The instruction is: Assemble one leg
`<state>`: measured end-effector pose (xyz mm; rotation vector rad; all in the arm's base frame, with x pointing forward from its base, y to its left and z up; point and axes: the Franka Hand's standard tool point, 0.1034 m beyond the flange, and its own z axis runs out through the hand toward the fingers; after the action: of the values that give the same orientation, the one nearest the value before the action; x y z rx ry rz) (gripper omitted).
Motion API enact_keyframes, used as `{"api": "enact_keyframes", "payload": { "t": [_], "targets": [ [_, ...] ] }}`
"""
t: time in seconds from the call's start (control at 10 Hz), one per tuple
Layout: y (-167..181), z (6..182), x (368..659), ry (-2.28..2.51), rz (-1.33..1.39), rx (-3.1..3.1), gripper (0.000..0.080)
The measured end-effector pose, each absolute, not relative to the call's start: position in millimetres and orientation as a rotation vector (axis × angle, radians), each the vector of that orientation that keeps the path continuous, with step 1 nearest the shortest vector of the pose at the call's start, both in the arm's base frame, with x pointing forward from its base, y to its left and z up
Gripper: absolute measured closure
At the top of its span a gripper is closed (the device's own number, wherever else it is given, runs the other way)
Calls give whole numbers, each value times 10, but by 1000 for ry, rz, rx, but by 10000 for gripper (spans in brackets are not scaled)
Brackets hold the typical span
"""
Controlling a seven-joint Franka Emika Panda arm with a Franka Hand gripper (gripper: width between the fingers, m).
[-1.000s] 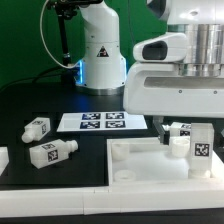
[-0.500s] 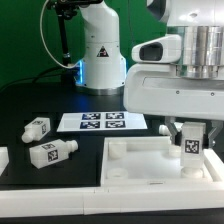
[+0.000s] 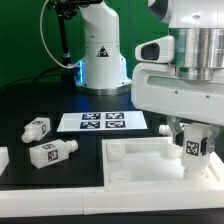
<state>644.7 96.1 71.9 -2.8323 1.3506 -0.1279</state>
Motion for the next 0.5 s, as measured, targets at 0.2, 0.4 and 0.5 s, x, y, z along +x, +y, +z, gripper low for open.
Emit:
{"api": "enact_keyframes", "payload": {
  "t": [0.2, 0.4, 0.5],
  "targets": [
    [945, 708, 6462, 1668, -88, -2646, 514],
    [940, 692, 6441, 2020, -47, -2337, 514],
    [937, 693, 6424, 2121, -44, -2237, 514]
  ]
}}
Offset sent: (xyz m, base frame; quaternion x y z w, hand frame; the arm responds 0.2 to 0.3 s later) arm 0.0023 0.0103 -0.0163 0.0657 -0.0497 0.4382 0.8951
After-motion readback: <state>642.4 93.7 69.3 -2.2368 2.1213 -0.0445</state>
